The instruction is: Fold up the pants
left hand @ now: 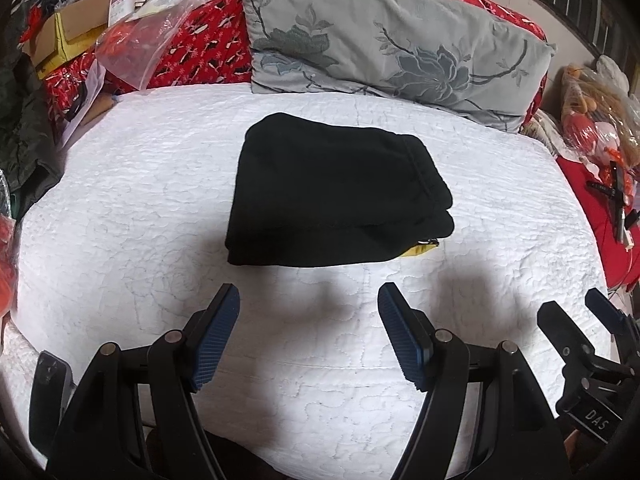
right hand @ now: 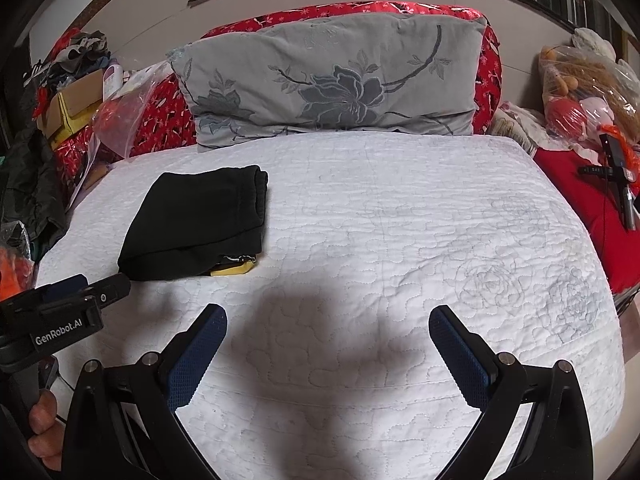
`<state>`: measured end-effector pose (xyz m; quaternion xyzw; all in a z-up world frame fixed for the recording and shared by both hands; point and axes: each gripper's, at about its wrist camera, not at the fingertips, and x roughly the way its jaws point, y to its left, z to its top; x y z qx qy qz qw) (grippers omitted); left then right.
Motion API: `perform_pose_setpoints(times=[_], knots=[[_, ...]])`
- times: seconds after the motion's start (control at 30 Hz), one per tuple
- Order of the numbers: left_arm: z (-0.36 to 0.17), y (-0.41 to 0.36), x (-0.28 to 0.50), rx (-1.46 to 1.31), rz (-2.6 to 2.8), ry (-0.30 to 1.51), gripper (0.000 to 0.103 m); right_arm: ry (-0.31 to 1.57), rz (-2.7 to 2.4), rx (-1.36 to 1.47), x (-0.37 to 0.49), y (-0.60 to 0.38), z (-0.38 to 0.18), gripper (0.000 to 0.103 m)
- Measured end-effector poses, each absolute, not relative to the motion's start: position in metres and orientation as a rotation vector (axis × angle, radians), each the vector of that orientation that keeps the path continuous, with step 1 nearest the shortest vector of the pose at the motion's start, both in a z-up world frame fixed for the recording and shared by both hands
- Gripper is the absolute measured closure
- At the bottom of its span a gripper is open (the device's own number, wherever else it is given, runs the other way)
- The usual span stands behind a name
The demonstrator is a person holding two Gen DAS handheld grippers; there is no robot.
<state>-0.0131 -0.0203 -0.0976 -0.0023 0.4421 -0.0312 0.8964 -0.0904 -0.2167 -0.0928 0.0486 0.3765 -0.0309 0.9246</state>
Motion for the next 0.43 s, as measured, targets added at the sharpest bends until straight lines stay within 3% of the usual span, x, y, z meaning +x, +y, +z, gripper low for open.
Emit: perform_pose_setpoints(times=[0.43], knots=[[-0.0979, -0.0239, -0.0136, 0.017, -0.059, 0.927, 0.031, 0.778, -0.069, 0.109, -0.0886, -0.2196, -0.094, 0.001]])
